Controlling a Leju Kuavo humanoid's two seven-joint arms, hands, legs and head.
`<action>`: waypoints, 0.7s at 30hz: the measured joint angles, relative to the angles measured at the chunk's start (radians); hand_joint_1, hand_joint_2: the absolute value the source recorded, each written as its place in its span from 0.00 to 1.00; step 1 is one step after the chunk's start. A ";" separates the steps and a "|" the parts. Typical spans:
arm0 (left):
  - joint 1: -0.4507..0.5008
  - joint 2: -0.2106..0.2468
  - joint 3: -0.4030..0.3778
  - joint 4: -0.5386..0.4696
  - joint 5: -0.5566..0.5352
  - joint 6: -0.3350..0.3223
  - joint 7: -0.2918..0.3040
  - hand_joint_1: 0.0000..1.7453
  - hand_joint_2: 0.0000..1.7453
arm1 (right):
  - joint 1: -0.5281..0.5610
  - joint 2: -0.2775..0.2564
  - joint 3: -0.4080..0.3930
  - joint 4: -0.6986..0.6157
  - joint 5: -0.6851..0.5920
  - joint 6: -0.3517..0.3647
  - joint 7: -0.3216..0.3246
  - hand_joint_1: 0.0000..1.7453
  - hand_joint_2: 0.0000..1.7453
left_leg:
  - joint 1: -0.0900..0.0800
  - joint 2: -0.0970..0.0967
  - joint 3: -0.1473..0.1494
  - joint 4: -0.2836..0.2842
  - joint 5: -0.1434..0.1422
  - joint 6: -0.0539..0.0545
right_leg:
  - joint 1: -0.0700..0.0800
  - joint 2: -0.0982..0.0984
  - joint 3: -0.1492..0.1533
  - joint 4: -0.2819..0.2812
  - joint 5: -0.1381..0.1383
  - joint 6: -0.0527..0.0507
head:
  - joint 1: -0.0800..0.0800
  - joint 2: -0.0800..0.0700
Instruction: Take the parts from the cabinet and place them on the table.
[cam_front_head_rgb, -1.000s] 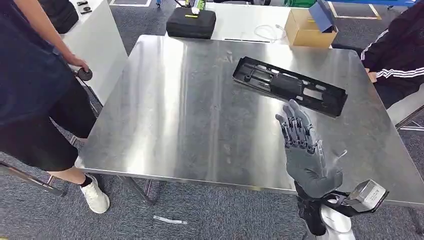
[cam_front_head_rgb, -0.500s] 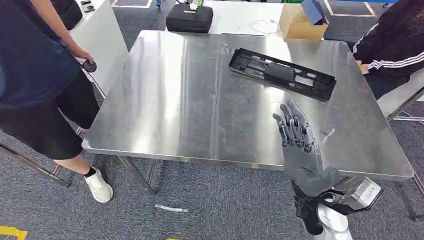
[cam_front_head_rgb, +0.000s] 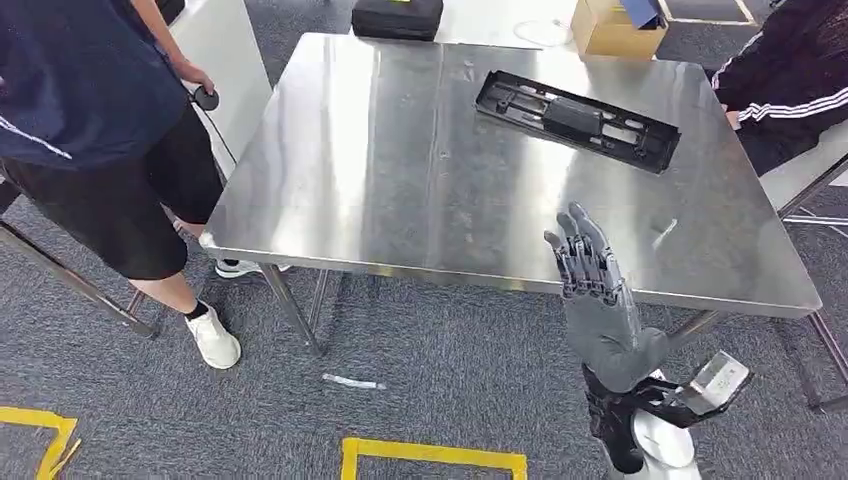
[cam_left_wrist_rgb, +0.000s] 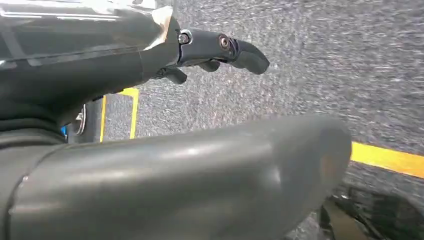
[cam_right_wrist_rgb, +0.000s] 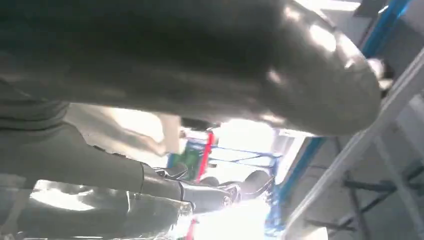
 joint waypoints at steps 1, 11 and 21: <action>0.000 -0.001 0.000 0.000 -0.002 0.000 0.000 0.00 0.00 | -0.005 0.006 0.000 0.024 0.008 -0.018 0.013 0.00 0.00 | -0.005 -0.001 -0.007 0.001 0.011 -0.008 | 0.009 0.000 0.067 -0.102 -0.036 -0.013 | 0.002 0.000; 0.003 0.001 -0.001 0.000 -0.023 -0.001 -0.008 0.00 0.00 | -0.139 0.084 -0.035 0.883 0.152 -0.380 0.047 0.00 0.00 | 0.011 -0.007 -0.086 0.307 -0.179 -0.048 | 0.015 -0.007 -0.051 -0.098 0.069 -0.064 | -0.010 0.000; 0.002 0.004 -0.004 0.000 -0.026 -0.001 -0.008 0.00 0.00 | -0.179 0.102 -0.077 1.286 0.173 -0.415 0.091 0.00 0.00 | 0.003 -0.006 0.153 -0.032 -0.101 -0.006 | 0.005 -0.010 -0.131 -0.066 0.103 -0.009 | -0.008 0.000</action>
